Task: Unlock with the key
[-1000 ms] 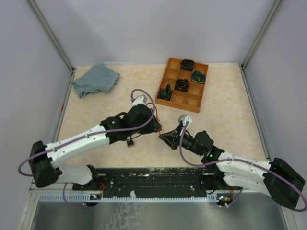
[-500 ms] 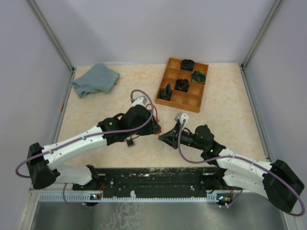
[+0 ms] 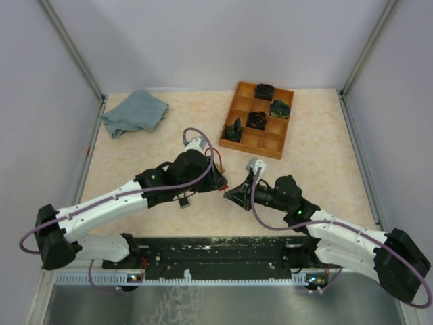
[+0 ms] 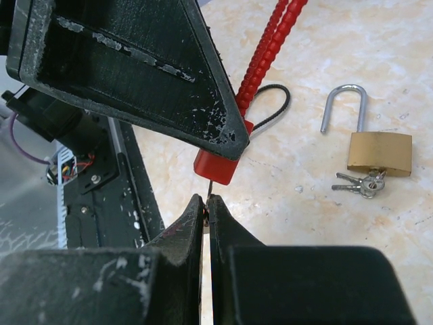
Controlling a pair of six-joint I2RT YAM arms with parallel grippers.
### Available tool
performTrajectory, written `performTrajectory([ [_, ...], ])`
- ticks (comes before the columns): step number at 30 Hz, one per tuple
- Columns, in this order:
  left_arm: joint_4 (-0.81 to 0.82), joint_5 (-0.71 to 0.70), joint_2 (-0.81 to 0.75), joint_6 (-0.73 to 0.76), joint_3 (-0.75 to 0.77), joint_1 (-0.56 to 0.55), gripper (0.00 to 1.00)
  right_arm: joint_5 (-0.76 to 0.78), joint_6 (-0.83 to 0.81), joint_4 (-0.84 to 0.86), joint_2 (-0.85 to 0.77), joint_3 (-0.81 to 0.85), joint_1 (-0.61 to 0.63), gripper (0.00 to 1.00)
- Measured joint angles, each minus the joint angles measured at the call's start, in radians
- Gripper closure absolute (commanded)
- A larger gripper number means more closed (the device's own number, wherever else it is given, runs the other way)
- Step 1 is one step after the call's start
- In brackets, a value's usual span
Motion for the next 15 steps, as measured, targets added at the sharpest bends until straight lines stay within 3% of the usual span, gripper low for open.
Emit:
performTrajectory([
  [15,0.047,0.020,-0.044,0.000,-0.044,0.003,1.00,-0.057,0.062,0.002,-0.013,-0.001,-0.052,1.00],
])
